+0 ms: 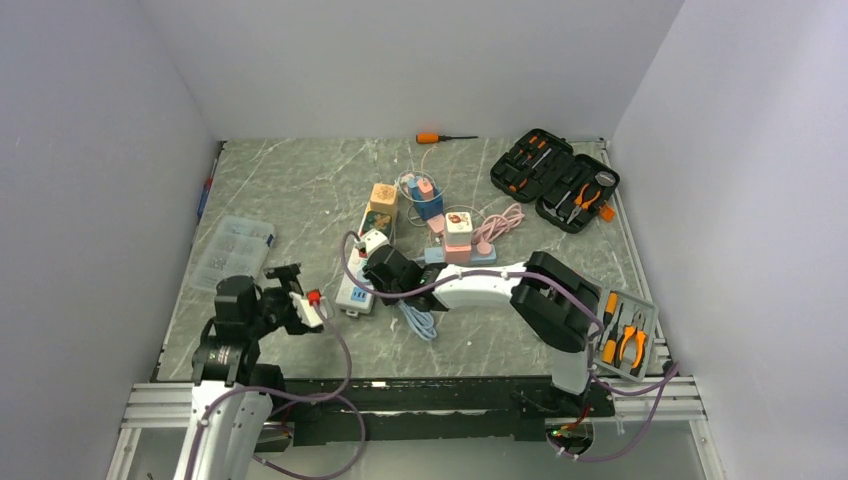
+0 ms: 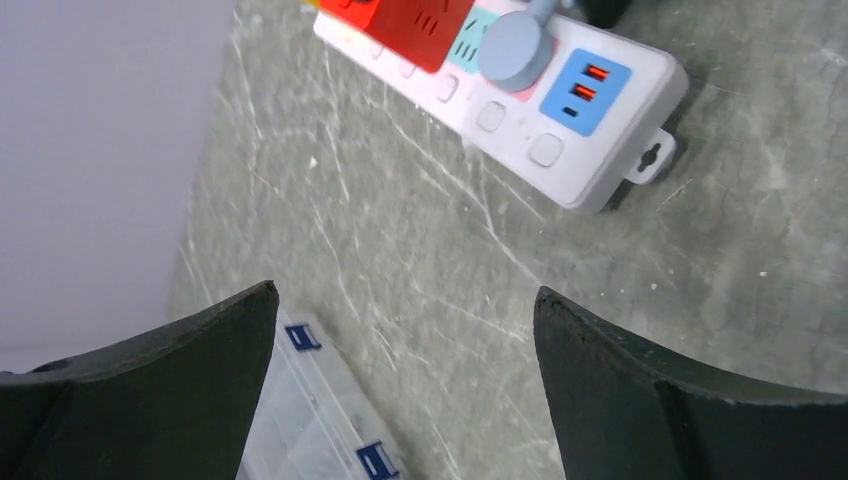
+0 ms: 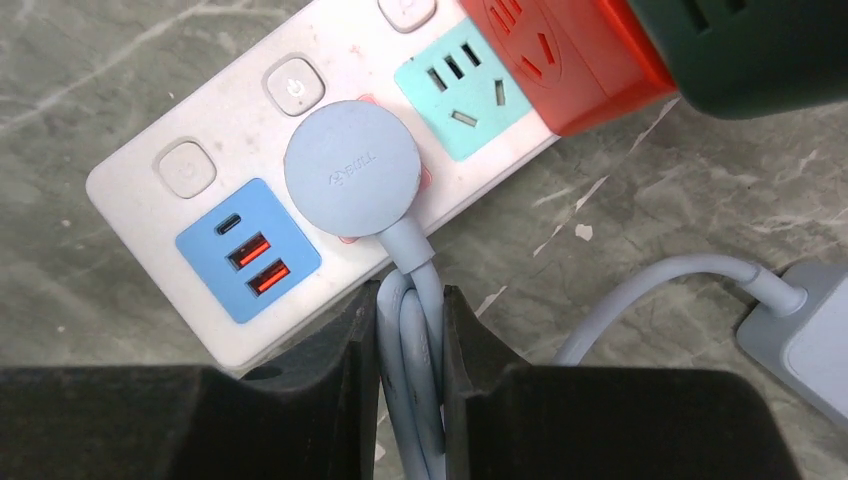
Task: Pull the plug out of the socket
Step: Remove the plug from the socket.
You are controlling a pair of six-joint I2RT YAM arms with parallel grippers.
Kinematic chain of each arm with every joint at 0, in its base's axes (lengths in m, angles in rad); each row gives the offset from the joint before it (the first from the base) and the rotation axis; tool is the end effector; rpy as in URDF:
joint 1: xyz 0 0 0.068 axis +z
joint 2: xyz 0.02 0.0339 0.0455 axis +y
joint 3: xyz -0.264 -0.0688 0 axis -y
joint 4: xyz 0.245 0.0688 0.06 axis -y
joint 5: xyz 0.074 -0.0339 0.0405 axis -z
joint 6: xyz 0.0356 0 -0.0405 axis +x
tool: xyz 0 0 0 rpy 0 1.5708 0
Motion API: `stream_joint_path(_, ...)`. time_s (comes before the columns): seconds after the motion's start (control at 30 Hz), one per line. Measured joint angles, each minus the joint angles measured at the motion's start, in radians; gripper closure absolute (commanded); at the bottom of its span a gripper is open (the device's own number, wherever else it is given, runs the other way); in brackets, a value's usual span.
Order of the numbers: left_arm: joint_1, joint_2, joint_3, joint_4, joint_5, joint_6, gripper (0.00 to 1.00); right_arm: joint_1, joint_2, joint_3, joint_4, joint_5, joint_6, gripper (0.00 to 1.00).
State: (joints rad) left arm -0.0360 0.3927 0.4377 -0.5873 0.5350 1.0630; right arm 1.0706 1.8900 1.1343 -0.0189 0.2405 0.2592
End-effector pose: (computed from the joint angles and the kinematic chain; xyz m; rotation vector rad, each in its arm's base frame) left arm 0.1070 -0.0220 0.2315 1.3137 1.5499 0.0779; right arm 0.1992 0.3468 0.1639 -0.8166 2.2033 0.3858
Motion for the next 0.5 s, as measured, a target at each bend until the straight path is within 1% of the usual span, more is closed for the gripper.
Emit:
stream_joint_path(0.27, 0.000, -0.203, -0.168, 0.015, 0.140, 0.190, 0.01, -0.039, -0.080, 0.000, -0.016, -0.094, 0.057, 1.00)
stream_joint_path(0.37, 0.000, -0.250, -0.206, 0.016, 0.176, 0.261, 0.01, -0.047, -0.097, 0.002, -0.018, -0.115, 0.071, 1.00)
stream_joint_path(0.5, 0.000, -0.280, -0.257, 0.058, 0.205, 0.308, 0.01, -0.051, -0.099, 0.011, -0.021, -0.135, 0.079, 1.00)
